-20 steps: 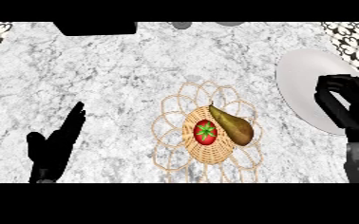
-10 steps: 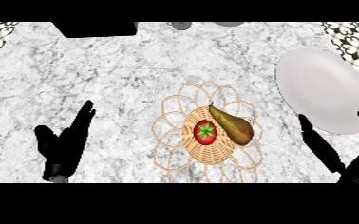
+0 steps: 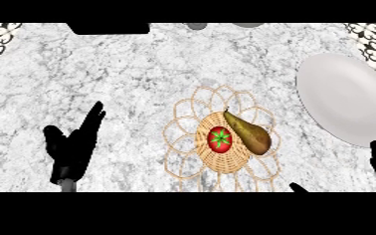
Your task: Pick the tomato from the placemat and place it in the plate
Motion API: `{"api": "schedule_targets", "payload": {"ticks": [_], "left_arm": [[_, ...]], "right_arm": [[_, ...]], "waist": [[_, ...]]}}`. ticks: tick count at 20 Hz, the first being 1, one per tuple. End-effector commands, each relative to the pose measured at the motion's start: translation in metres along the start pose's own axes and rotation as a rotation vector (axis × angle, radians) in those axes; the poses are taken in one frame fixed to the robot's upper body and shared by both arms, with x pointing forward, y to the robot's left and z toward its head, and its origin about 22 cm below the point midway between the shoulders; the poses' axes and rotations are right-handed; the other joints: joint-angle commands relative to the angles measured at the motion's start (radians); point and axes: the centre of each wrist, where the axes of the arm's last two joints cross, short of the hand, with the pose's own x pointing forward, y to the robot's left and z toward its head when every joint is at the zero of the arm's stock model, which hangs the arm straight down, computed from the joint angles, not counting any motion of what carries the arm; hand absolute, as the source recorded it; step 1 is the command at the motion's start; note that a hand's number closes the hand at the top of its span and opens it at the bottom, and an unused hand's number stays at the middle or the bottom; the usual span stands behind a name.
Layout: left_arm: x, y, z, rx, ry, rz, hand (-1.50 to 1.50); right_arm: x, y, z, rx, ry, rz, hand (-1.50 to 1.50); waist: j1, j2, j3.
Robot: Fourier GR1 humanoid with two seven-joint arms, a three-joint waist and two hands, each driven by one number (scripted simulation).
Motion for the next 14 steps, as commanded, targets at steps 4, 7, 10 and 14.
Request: {"api": "schedule_targets", "payload": {"ticks": [4, 7, 10, 14], "left_arm": [[-0.011, -0.019, 0.002, -0.055, 0.046, 0.006, 0.00], [-0.007, -0.024, -0.006, -0.068, 0.044, 0.011, 0.00], [0.005, -0.027, -0.018, -0.066, 0.032, 0.021, 0.00], [-0.026, -0.018, -0.014, -0.054, 0.059, 0.011, 0.00]], "right_arm": [[0.041, -0.012, 0.015, 0.141, 0.118, 0.204, -1.50], [0.061, -0.002, 0.016, 0.170, 0.192, 0.266, -1.50], [0.092, 0.015, 0.016, 0.182, 0.194, 0.286, -1.50], [0.111, 0.057, 0.015, 0.206, 0.239, 0.351, -1.50]], "waist": [[0.036, 0.011, -0.006], [0.039, 0.012, -0.004], [0.039, 0.009, -0.002], [0.037, 0.008, 0.000]]}}
